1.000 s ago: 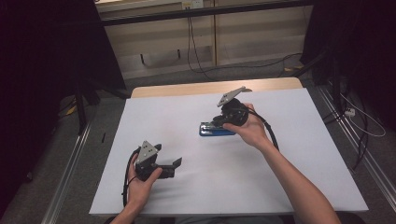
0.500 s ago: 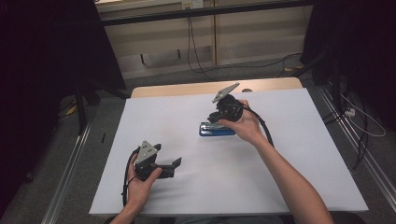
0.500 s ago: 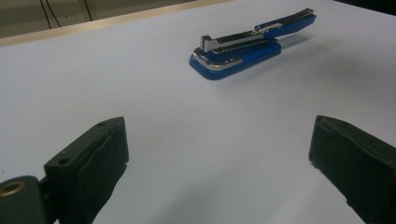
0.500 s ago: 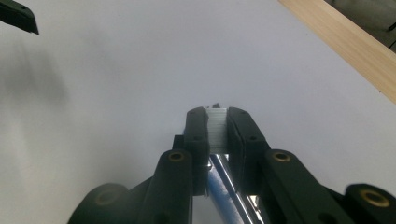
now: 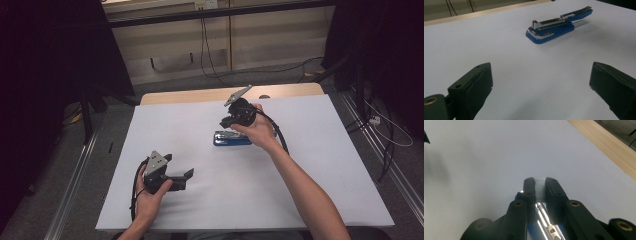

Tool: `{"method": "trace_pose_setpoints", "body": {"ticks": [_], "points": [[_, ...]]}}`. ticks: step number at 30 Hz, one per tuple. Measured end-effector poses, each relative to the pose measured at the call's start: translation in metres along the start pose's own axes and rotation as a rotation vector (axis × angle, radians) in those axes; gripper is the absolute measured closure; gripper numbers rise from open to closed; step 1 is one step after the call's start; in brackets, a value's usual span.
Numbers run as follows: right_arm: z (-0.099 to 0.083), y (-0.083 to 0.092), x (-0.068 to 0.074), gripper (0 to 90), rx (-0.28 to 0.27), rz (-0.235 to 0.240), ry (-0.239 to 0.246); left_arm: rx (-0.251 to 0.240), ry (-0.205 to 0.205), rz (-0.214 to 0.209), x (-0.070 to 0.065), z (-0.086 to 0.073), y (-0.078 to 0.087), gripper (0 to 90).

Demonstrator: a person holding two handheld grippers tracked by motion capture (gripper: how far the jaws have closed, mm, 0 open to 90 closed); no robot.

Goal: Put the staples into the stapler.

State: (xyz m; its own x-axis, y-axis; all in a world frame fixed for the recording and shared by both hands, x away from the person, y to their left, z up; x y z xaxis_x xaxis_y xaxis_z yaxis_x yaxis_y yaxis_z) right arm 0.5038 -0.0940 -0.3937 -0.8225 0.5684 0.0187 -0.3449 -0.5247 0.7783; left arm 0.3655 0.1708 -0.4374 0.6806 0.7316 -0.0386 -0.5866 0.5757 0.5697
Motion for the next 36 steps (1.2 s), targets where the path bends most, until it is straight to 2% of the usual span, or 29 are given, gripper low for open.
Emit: {"method": "trace_pose_setpoints", "body": {"ticks": [8,21,29,36], "points": [[0.003,-0.006,-0.003,79.3,0.009,-0.006,-0.002,0.001,0.004,-0.003,-0.001,0.000,0.000,4.9],[0.012,-0.017,-0.002,79.3,0.016,0.007,0.073,-0.005,0.002,-0.007,0.000,0.000,0.000,4.9],[0.009,-0.020,-0.009,79.3,0.031,0.005,0.071,-0.008,0.004,-0.010,-0.001,0.001,0.000,4.9],[0.006,-0.026,-0.010,79.3,0.041,0.027,0.079,-0.004,0.001,-0.010,-0.001,0.001,0.000,4.9]]}}
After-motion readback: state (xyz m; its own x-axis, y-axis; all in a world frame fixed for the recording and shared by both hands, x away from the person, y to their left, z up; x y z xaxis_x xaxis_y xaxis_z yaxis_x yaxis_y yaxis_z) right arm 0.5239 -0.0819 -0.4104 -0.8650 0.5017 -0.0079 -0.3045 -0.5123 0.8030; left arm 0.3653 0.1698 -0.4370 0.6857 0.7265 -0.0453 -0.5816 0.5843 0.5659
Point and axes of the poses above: each handheld gripper's, and its own axes: y roughly backward along the jaws, z roughly out of its top, x roughly to its left, the point moved 3 cm from there along -y, roughly forward along the jaws, and after that the axes turned 7 degrees about x, right-handed, at the moved point
